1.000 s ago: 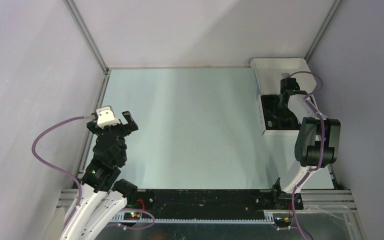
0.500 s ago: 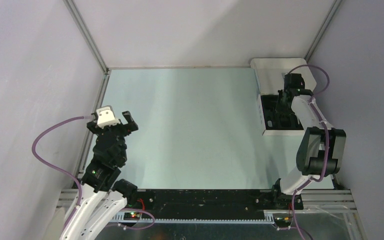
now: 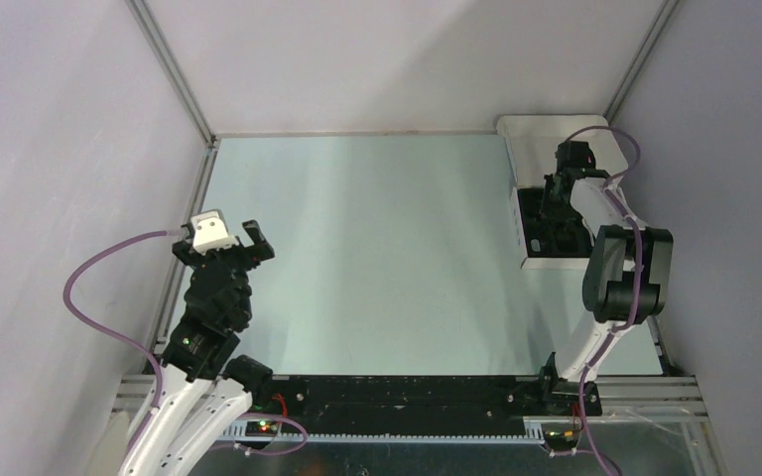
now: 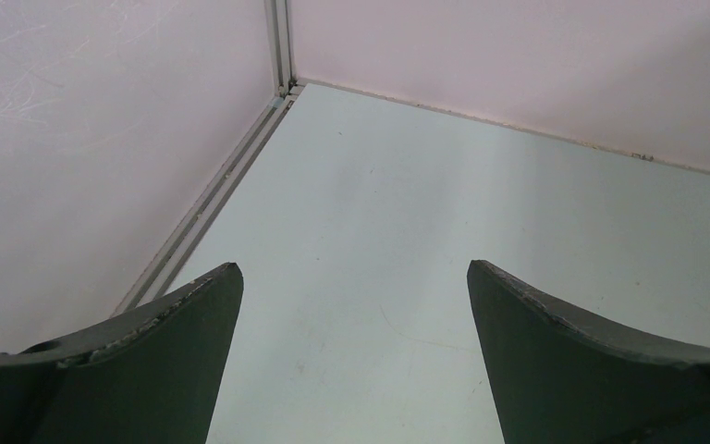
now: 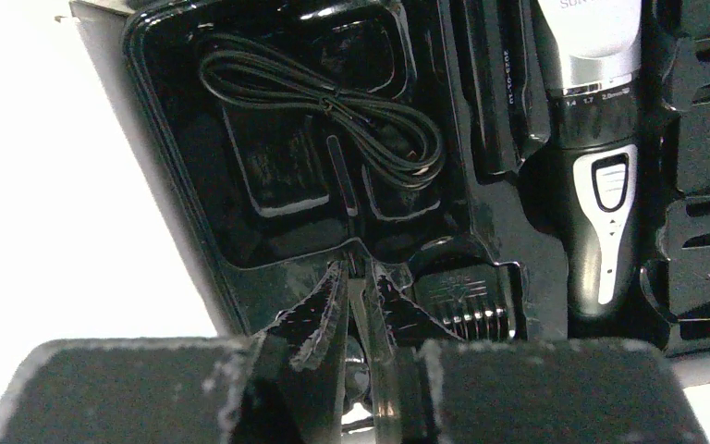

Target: Sort the hair-cutting tools

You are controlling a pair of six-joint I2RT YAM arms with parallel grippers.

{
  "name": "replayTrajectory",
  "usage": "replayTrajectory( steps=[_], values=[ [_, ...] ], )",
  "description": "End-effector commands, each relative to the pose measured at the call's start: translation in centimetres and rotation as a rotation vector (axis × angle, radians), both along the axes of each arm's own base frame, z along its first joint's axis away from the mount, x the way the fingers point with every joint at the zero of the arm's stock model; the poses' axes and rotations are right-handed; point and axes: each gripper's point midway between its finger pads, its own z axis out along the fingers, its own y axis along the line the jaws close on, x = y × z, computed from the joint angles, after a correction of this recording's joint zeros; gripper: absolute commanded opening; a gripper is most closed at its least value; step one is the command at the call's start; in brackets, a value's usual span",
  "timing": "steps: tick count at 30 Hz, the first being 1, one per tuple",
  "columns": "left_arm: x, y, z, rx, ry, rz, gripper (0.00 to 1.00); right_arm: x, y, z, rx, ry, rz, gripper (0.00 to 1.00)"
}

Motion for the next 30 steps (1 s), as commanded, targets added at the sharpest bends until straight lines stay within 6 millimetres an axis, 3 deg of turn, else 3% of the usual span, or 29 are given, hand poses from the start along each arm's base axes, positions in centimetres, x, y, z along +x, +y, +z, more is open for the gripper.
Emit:
replayTrajectory(
  steps=[1,11,20,24,30],
  values=[
    [0.2,0.0,0.1,-0.014,-0.017,0.003,0.98,1.6,-0.1,0.6,-0.002,-0.030,-0.006,0.15],
    [0.2,-0.1,0.1,-0.013,-0.017,0.002,0.98,-0.8,0.0,-2.2,0.008,0.064,-0.038,0.07],
    [0.2,-0.1,0.2,-0.016,-0.023,-0.001,0.98,-2.6,0.3,-3.9,0.037,0.055,-0.059,0.06],
    [0.1,-0.1,0.3,-0.019,-0.028,-0.002,0.98,-2.1,0.6,-3.5,0.067,0.009,-0.043,0.09],
    [0.1,-0.1,0.3,-0.019,-0.028,-0.001,0.98,-0.8,0.9,0.1,0.073,-0.114,-0.022,0.17]
  ],
)
